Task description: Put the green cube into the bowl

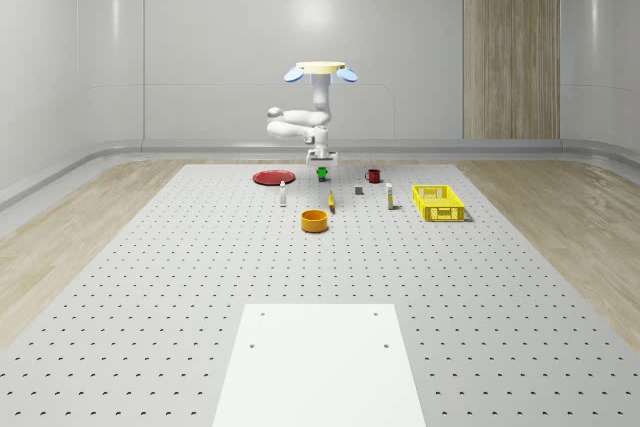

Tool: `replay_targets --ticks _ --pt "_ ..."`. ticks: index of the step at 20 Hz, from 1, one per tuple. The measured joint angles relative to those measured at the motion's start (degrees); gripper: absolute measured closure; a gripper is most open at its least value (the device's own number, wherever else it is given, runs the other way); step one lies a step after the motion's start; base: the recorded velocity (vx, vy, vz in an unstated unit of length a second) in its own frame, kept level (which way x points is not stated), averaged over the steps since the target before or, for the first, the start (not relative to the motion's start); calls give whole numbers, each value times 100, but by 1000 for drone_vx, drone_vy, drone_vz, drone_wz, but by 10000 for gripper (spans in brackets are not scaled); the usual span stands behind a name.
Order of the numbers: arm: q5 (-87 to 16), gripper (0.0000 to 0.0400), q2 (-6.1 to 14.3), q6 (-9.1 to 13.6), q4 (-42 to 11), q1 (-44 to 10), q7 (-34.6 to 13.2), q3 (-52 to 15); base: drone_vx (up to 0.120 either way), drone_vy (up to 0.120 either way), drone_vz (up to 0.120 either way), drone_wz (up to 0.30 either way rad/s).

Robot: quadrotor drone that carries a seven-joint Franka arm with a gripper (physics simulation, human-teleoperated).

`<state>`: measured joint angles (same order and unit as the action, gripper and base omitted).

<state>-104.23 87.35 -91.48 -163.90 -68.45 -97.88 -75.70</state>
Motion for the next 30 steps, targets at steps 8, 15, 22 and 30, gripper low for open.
replay_targets --ticks 8,15,22,30 --pt "13 150 31 -29 1 -8 -5 -4 120 -120 0 0" --pt "23 150 55 -51 3 -15 -13 -8 120 -34 -46 0" --pt "31 150 76 -72 4 -20 -18 -11 120 51 -34 0" --pt "41 150 98 -92 5 -26 -25 -14 120 0 -110 0"
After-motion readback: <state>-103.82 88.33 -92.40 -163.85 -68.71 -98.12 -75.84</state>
